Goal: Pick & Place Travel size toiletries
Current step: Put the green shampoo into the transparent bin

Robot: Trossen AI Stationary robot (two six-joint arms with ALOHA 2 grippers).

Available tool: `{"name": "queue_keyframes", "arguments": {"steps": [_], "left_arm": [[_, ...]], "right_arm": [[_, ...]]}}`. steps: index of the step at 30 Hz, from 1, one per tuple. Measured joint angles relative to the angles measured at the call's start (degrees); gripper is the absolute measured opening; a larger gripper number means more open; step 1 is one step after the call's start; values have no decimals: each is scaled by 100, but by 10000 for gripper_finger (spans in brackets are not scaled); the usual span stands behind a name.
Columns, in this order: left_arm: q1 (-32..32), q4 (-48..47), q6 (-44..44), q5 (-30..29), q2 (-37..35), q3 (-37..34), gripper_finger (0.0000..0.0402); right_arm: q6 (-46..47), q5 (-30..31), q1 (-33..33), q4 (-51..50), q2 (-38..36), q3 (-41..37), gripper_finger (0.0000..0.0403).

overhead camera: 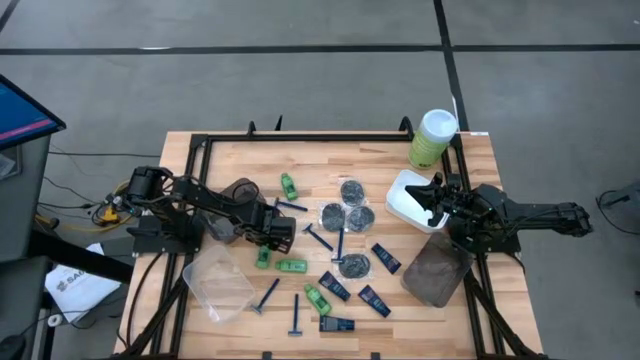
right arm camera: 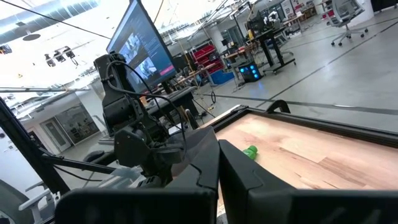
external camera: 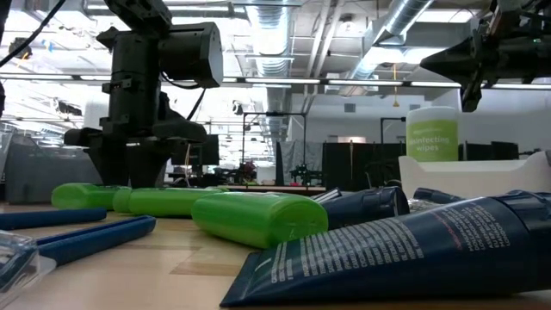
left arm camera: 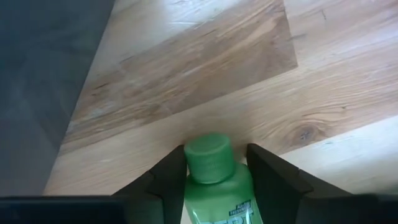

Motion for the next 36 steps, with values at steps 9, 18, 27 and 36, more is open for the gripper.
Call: {"name": "queue_keyframes", "arguments": {"steps": [9, 18, 27, 36], "left_arm": [[0, 17, -122, 100, 0, -2, 147], [-2, 250, -152, 226, 30, 160, 143], [-2, 321, 119, 317, 11, 595, 143], [-33, 240, 206, 443, -738, 693, 143]], "right_arm": [[0, 1, 0, 0, 0, 0, 0], [0, 0, 0, 0, 0, 0, 0], [0, 0, 2, -2, 1, 0, 0], [0, 0, 0, -11, 0, 0, 0]]}}
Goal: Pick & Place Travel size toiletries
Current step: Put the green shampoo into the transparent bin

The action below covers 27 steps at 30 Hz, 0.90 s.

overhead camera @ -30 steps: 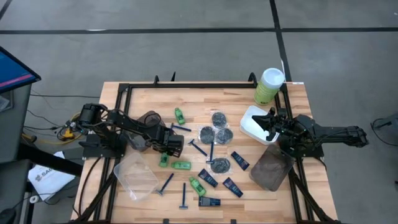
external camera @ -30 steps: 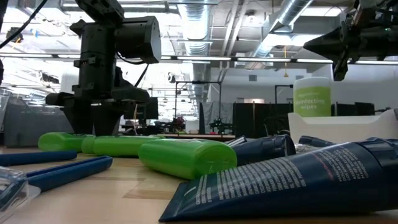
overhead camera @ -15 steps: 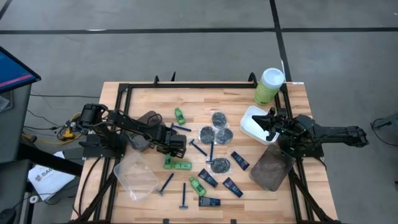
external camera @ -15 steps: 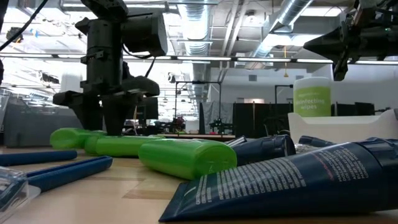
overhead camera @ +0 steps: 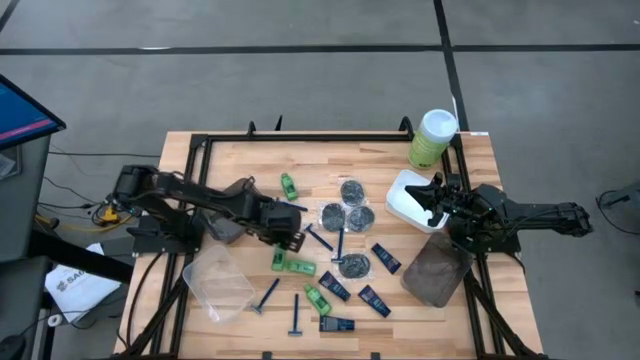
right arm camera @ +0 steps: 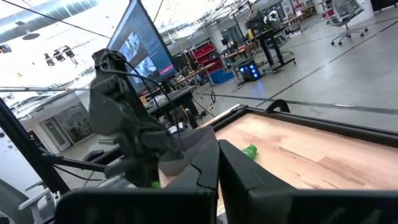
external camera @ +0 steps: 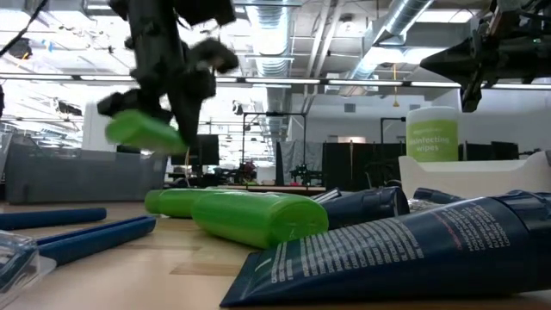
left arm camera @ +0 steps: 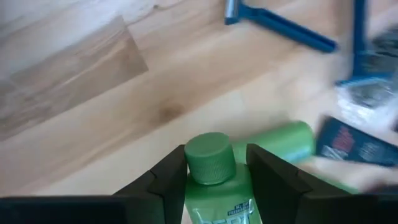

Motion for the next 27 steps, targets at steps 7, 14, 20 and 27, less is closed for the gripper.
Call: {"name": "queue_keyframes", "arguments": {"steps": [7, 14, 20, 27], "left_arm": [[-183, -21, -22, -47, -1164, 7, 143], [-895, -40, 178, 109, -2088, 8, 143], [-1727, -484, 84, 46, -2285, 7, 143], [-2475, -1202, -172, -310, -1921, 6, 143]], "right_arm": [[-2, 1, -24, -28, 0, 0, 0], [-4, 2, -26, -52, 0, 0, 0], [-3, 2, -26, -54, 0, 0, 0], [0, 2, -25, -54, 1, 0, 0]]}}
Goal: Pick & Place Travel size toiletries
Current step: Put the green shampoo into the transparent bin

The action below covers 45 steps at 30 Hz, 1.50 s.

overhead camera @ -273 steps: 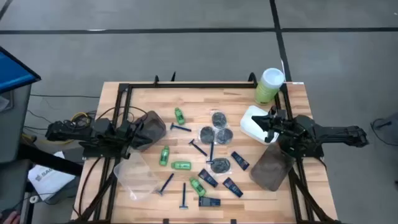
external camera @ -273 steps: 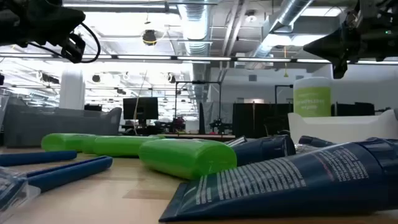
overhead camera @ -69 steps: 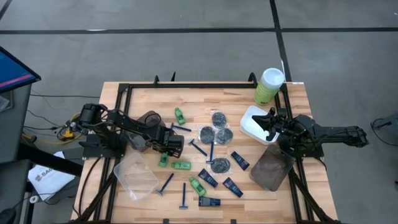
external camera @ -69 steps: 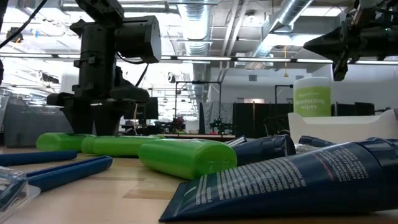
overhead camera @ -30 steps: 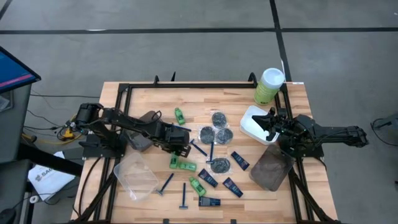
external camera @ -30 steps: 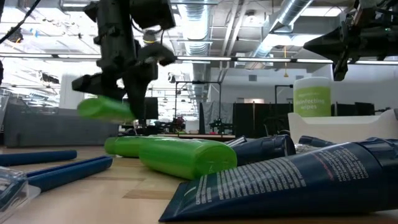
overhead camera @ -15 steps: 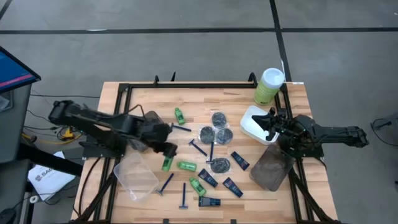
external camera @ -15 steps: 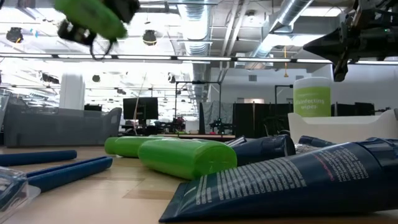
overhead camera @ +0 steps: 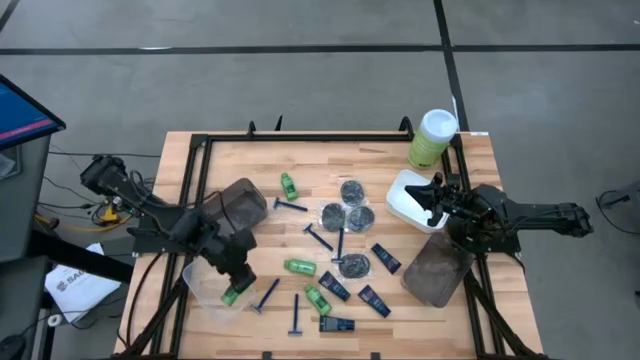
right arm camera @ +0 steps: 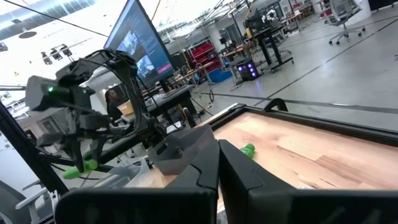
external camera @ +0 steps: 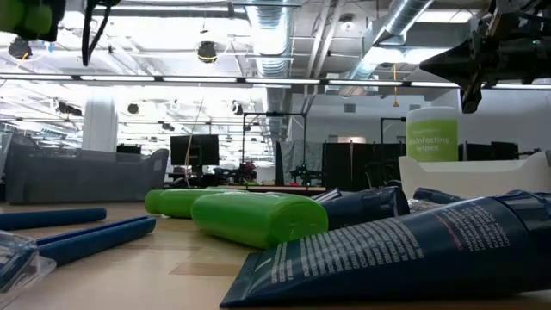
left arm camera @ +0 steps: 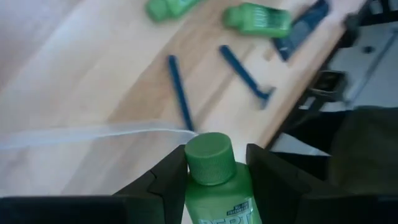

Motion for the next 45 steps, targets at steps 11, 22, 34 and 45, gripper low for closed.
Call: {"name": "queue_keyframes", "arguments": {"steps": [11, 22, 34, 45], "left_arm": [[-566, -613, 0, -228, 781, 0, 146], [-869, -555, 131, -199, 1325, -385, 147], [-836, -55, 131, -178, 1312, -903, 147], [-836, 74, 148, -101, 1312, -1130, 153]], "right_arm": [[-2, 0, -1, -44, -1, 0, 0], [-4, 0, 0, -86, 0, 0, 0], [-2, 0, 0, -133, 1, 0, 0], [-4, 2, -1, -155, -1, 0, 0]]}}
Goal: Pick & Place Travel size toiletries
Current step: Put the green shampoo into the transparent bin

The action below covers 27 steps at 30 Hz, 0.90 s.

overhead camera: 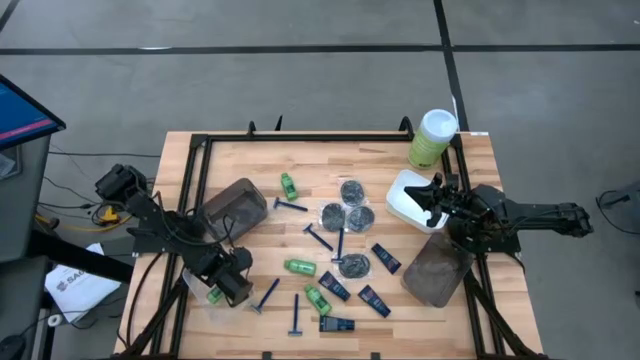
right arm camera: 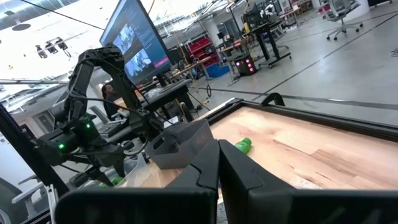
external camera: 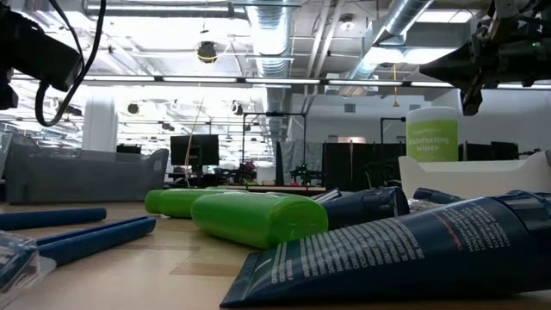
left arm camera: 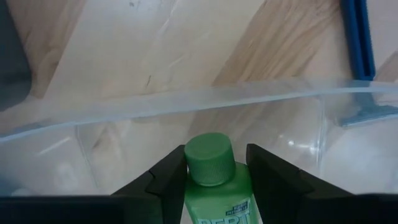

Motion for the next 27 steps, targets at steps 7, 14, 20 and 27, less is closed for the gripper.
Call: {"name": "queue_keyframes", "arguments": {"steps": [7, 14, 20, 27], "left_arm": [[-15, 33, 4, -9, 0, 0, 223], [100, 322, 7, -37, -317, 48, 285], [252, 361, 104, -1112, -1190, 253, 284], [1151, 738, 1858, -1443, -1592, 476, 275]], "right_arm": [[-1, 9, 0, 0, 2, 0, 0], [-1, 9, 0, 0, 1, 0, 0], [-2, 61, 0, -7, 0, 0, 0], [-2, 182, 2, -14, 0, 0, 0]]}}
